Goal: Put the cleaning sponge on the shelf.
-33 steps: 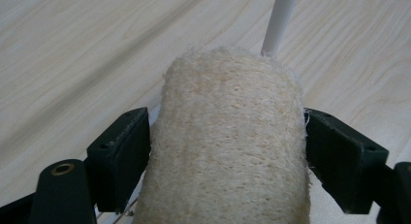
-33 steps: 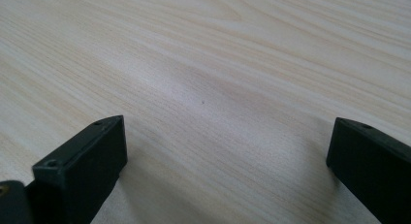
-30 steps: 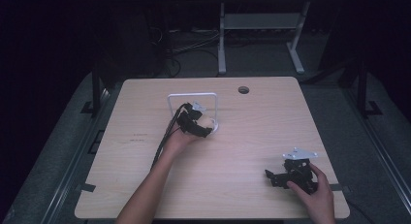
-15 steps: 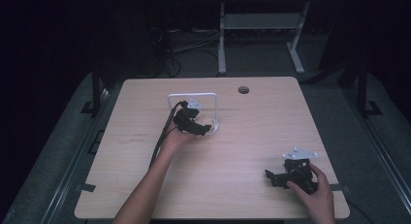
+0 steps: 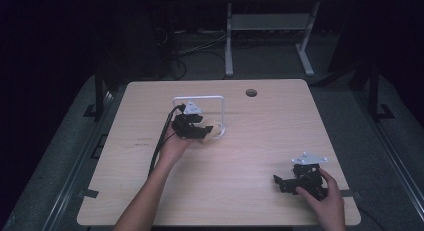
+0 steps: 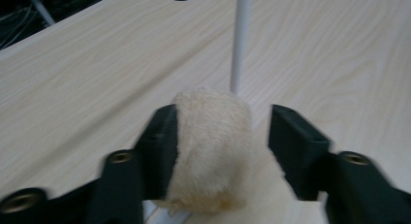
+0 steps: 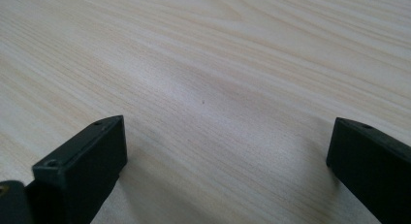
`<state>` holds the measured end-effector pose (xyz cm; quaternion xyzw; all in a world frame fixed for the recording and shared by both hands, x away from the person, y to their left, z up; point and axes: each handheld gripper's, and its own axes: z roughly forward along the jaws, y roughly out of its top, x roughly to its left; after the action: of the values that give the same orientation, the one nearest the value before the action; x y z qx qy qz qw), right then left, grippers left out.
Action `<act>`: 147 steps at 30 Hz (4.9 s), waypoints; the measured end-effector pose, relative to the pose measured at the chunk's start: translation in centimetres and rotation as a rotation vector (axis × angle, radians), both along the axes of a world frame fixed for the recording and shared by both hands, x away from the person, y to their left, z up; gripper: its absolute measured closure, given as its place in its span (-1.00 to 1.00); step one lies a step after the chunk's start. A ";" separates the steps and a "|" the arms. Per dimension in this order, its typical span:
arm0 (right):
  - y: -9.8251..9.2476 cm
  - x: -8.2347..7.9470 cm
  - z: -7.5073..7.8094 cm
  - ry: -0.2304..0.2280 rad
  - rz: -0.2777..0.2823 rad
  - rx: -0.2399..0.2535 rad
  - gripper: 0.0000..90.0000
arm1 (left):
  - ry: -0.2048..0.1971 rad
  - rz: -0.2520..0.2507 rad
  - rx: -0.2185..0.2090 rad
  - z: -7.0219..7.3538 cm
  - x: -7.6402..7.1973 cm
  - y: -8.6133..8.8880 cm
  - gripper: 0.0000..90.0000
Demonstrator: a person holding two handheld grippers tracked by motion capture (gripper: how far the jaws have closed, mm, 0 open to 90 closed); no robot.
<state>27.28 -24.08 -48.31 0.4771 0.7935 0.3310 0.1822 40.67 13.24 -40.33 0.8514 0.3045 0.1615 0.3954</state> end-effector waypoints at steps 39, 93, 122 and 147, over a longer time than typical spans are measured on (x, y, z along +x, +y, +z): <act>0.0 0.0 0.0 0.001 -0.001 0.000 -0.98 | 0.167 -0.092 0.047 -4.3 -1.7 -0.1 0.99; 0.0 0.0 0.0 0.000 -0.001 0.000 -0.98 | 0.131 0.053 0.082 -3.6 -1.5 4.2 0.97; 0.0 0.0 0.0 0.000 -0.001 0.000 -0.98 | 0.081 0.110 0.083 -2.9 -7.4 9.0 -0.27; 0.0 0.0 0.0 0.001 -0.002 0.002 -0.98 | 0.071 0.174 0.079 -4.7 -12.1 13.3 -0.68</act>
<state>27.24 -24.05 -48.31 0.4780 0.7929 0.3314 0.1817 28.52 26.56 -44.98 0.8420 0.3843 0.1768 0.3350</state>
